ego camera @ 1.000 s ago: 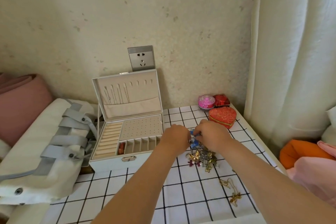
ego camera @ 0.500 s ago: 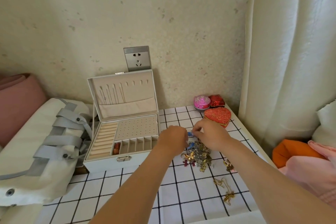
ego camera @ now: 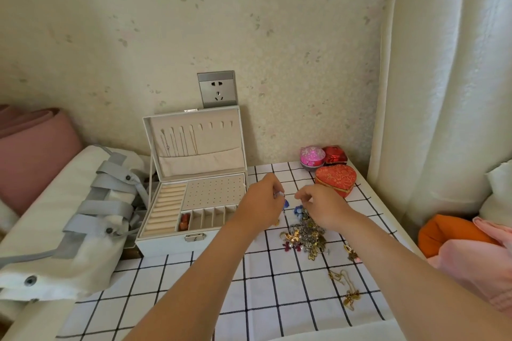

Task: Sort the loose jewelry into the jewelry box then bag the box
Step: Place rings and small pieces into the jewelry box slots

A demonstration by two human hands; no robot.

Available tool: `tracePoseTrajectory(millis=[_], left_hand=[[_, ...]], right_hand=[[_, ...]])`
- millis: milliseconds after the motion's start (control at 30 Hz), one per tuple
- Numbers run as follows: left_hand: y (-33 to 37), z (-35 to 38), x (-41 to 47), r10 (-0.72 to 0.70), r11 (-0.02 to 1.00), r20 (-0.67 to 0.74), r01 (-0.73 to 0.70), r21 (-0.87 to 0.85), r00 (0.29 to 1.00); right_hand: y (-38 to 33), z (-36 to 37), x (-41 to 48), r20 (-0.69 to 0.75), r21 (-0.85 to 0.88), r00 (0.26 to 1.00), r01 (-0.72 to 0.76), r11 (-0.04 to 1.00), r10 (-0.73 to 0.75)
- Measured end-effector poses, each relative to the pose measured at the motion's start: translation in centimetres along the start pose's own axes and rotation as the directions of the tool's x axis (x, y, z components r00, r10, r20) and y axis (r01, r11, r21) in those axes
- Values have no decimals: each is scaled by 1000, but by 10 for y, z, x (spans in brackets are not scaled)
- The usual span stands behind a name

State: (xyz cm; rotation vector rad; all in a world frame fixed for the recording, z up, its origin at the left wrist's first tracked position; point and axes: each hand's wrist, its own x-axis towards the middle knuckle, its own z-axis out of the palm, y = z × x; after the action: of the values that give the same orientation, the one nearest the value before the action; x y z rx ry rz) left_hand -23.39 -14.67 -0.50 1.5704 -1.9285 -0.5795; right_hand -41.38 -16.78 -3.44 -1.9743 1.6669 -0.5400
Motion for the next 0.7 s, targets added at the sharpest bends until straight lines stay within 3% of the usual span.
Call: tracePoseTrajectory(millis=[133,333,500,700], left_hand=[[2,-8,1,-9,998,-18,8,-57,1000],[-1,-14,2,12,999,-50,-14,-42,999],[-5,-24,2,31,999,-51,-31,14,998],[-8,-50,-14,2,994,-113,-15,-108,994]], right_hand=[[-1,1,1,34,-277,997,74,958,-67],[-15,1,3,44,-364,987,159,918,-153],[-27,-3,3,-47,-57,997,63,996,-66],[-62,-9,2,-53,324,997,71,943,-57]])
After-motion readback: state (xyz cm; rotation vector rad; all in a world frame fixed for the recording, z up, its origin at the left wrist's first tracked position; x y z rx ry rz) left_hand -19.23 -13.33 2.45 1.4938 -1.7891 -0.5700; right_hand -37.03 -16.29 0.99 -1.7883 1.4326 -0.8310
